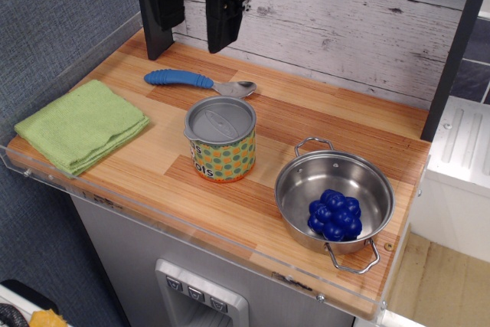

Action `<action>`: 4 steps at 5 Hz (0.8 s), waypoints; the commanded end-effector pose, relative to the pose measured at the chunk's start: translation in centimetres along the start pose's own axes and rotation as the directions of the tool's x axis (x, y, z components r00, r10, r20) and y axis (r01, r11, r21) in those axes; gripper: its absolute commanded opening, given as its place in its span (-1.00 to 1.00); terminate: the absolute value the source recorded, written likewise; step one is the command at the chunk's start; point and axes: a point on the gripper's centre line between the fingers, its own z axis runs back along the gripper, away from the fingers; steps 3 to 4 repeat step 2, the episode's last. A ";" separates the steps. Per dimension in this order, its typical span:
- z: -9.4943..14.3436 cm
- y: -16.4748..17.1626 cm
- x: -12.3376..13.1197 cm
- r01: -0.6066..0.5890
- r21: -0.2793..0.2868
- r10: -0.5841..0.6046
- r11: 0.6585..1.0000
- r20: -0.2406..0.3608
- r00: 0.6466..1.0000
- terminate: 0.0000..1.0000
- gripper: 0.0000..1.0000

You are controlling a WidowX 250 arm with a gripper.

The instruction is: Move the jar in the middle of the table behind the bowl with the blue thing inside it

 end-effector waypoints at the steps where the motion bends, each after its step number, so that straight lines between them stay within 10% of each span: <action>1: 2.4 -0.1 2.1 -0.001 0.003 0.001 1.000 0.037 0.999 -1.00 1.00; 2: 2.4 -0.1 2.1 -0.001 0.003 0.001 1.000 0.037 0.999 1.00 1.00; 4: 2.4 -0.1 2.1 -0.001 0.003 0.001 1.000 0.037 0.999 1.00 1.00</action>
